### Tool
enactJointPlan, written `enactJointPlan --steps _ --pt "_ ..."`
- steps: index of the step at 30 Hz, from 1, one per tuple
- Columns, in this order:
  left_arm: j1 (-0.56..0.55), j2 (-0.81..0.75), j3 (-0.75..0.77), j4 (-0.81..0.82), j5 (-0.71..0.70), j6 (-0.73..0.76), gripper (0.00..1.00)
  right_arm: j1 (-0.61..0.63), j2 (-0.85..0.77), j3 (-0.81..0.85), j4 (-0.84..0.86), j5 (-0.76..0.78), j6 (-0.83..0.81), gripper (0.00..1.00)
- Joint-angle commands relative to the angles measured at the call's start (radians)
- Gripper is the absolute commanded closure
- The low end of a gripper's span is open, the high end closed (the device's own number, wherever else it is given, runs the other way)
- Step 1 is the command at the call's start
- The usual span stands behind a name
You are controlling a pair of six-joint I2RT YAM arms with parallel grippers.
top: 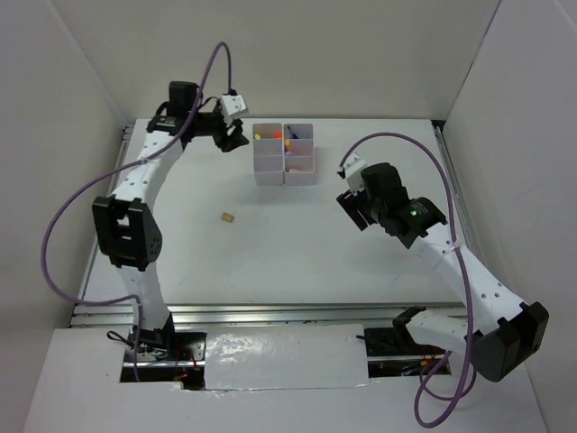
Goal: Sort the stationery into containers
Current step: Place the stationery into the container, then grab a piece of stationery with the left arm
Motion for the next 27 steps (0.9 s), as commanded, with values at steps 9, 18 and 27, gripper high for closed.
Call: enactJointPlan --steps 9,18,27 --pt "0.151 -0.15 -0.229 -0.703 -0.065 0.6 0.36 -0.003 -0.005 0.02 0.004 -0.009 -0.028 0.21" --pt "0.059 -0.098 -0.383 -0.486 -0.223 0.608 0.28 0.002 0.022 0.023 -0.004 -0.017 -0.035 0.2" --pt "0.039 0.029 -0.32 -0.455 -0.183 0.687 0.21 0.005 0.036 0.024 -0.01 -0.018 -0.037 0.2"
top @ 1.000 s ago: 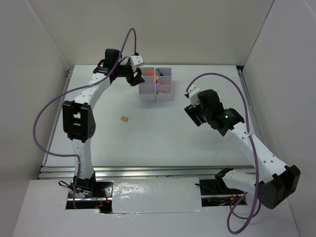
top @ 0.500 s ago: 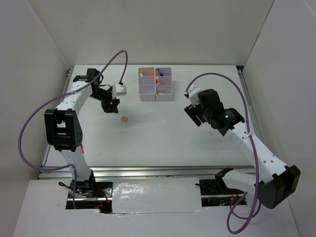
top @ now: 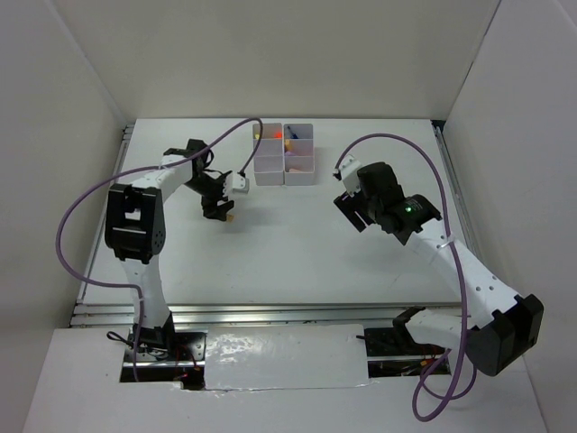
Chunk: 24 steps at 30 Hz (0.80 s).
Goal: Sort the stationery into containers
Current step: Grab a piece of stationery with the left arm
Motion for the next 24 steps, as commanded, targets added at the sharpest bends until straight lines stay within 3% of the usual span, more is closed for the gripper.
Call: enactJointPlan --steps 1,13,16,19,21,24 --pt "-0.008 0.034 0.044 0.001 0.032 0.094 0.21 0.006 0.002 0.024 -0.009 -0.004 -0.006 0.19" --pt "-0.022 0.08 0.02 -0.056 0.008 0.191 0.41 0.009 0.002 0.018 0.002 -0.001 -0.011 0.19" --pt "-0.028 0.077 -0.006 -0.05 -0.009 0.199 0.5 0.009 -0.001 0.019 0.002 0.0 -0.009 0.19" --pt "-0.037 0.071 -0.014 -0.042 -0.017 0.181 0.68 0.007 -0.002 0.016 0.004 0.0 -0.012 0.19" --pt "-0.049 0.063 -0.015 -0.032 -0.027 0.155 0.73 0.009 -0.005 0.01 0.007 0.0 -0.012 0.19" --pt "-0.153 0.022 -0.043 0.034 -0.073 0.058 0.83 0.007 -0.007 0.002 0.011 -0.001 -0.012 0.19"
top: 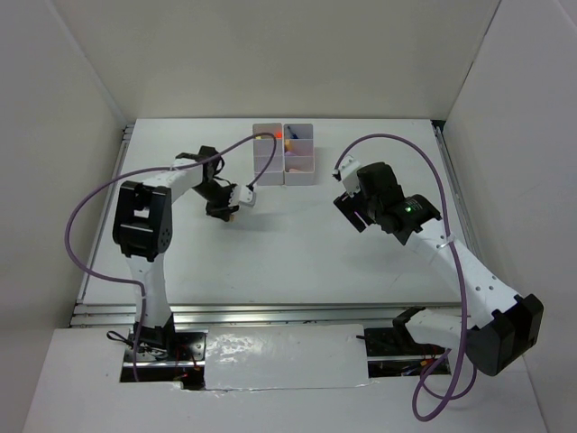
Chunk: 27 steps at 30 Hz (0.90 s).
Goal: Sort the stationery into containers
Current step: Grab a piece of stationery with the left arm, then place the stationery into the container
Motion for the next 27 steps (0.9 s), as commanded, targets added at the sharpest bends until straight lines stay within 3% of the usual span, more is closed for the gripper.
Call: enactJointPlan --steps 1,7,10,17,27 --pt "-0.129 -0.061 -0.037 0.059 -0.02 -0.1 0.84 0.007 -0.006 0.003 0.013 0.0 -0.005 0.19" --pt "-0.303 -0.119 0.0 0.183 0.043 -0.329 0.93 0.006 0.014 0.026 0.01 0.013 -0.01 0.19" --pt "-0.337 -0.118 0.061 0.185 0.08 -0.404 0.94 -0.002 0.025 0.036 0.004 0.022 -0.007 0.19" --pt "-0.25 -0.116 0.176 0.324 0.115 -0.616 0.94 -0.034 0.038 0.055 0.002 -0.004 0.016 0.19" --pt "-0.178 0.025 0.38 0.414 0.066 -0.694 0.92 -0.039 0.037 0.047 0.01 -0.007 0.012 0.19"
